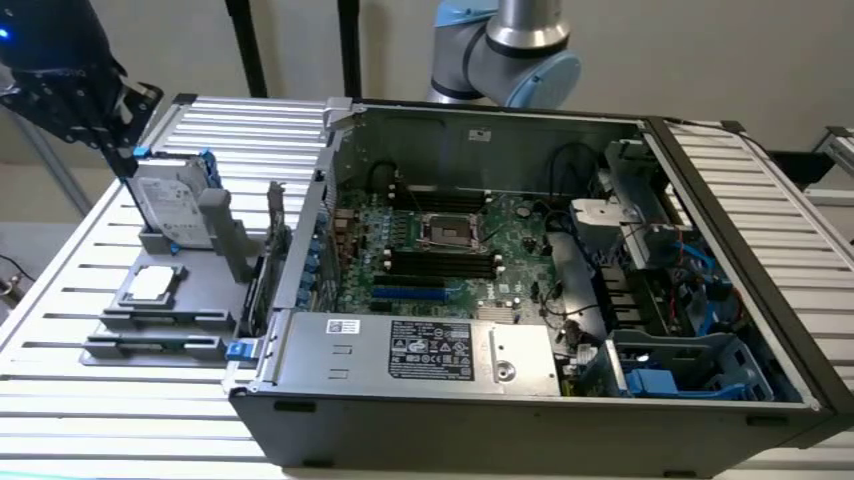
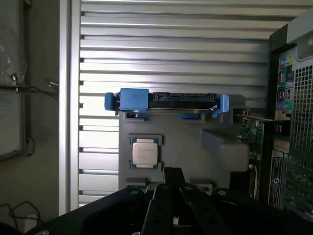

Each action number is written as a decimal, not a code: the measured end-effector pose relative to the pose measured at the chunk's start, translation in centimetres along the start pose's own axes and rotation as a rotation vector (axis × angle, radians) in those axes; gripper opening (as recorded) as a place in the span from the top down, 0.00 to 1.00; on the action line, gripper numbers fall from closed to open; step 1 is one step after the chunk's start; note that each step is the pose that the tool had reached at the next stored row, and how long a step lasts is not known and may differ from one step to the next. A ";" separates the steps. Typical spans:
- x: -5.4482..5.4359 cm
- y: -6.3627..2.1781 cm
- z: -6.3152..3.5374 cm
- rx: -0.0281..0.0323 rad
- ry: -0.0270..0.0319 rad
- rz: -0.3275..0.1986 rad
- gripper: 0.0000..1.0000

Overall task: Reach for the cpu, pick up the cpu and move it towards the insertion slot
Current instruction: 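Pick up the cpu and move it towards the insertion slot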

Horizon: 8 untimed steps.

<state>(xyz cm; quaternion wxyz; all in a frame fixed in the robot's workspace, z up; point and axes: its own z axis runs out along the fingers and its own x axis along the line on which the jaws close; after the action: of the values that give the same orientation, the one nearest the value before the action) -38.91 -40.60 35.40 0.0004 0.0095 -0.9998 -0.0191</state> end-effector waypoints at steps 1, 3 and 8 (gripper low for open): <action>0.5 -0.11 0.00 0.0001 0.0001 0.000 0.89; 1.3 -0.36 0.02 0.0001 0.0001 0.000 0.89; 2.3 -0.86 0.09 0.0012 0.0004 0.000 0.89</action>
<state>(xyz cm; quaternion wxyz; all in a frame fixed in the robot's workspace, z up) -41.17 -41.50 35.28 0.0006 0.0096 -0.9998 -0.0185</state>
